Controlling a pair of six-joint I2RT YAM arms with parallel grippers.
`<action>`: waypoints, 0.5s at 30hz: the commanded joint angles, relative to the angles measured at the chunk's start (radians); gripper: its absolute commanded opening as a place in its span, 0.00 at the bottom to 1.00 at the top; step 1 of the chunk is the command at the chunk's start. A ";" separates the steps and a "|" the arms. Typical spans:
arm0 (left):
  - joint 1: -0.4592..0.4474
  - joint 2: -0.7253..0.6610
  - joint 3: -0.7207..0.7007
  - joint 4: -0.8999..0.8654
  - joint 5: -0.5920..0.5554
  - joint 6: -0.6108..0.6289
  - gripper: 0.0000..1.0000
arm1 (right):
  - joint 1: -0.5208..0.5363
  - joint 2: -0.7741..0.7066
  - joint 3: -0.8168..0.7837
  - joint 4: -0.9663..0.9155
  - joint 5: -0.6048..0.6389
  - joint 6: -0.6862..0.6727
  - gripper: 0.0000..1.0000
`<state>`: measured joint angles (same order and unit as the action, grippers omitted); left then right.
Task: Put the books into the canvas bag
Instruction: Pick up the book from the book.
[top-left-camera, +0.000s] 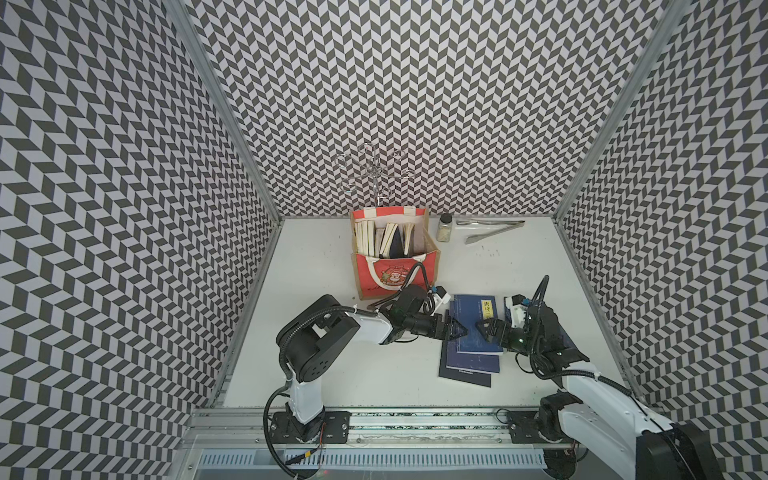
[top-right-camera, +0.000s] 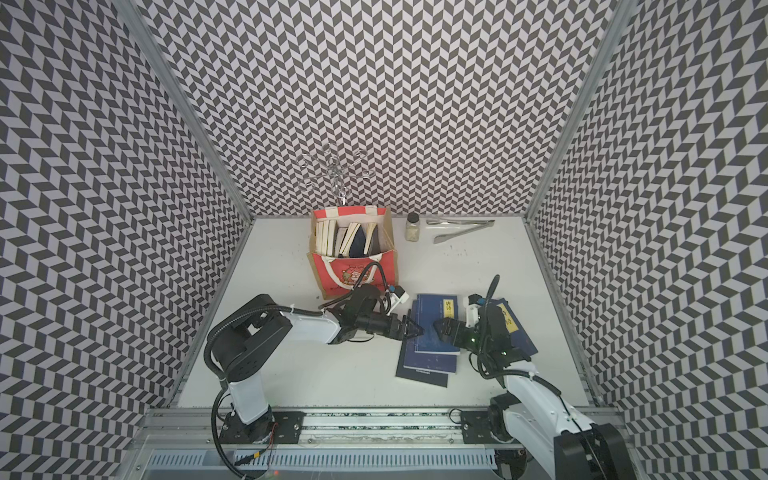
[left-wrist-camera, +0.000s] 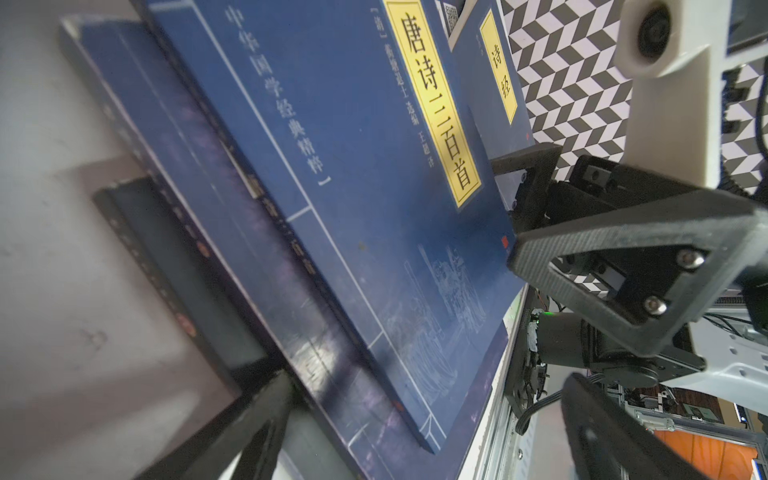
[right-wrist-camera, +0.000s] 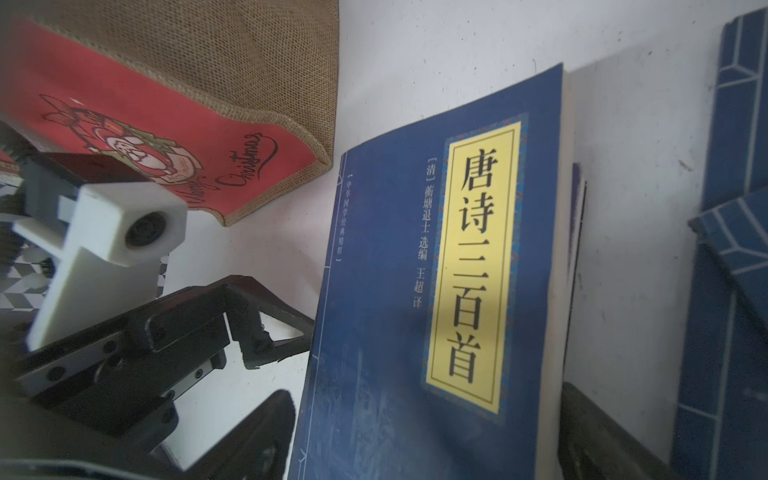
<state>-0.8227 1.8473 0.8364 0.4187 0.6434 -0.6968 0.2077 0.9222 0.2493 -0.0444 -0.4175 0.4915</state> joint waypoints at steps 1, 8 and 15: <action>-0.004 -0.056 0.030 -0.073 -0.082 0.041 1.00 | 0.019 -0.003 -0.004 0.067 -0.048 -0.010 0.94; 0.005 -0.146 0.026 -0.127 -0.105 0.076 0.99 | 0.020 -0.017 0.001 0.047 -0.020 -0.022 0.94; 0.001 -0.116 0.032 -0.102 -0.067 0.067 0.99 | 0.022 -0.023 0.009 0.044 -0.015 -0.023 0.94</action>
<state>-0.8211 1.7138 0.8543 0.3130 0.5644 -0.6380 0.2199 0.9211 0.2493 -0.0372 -0.4263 0.4831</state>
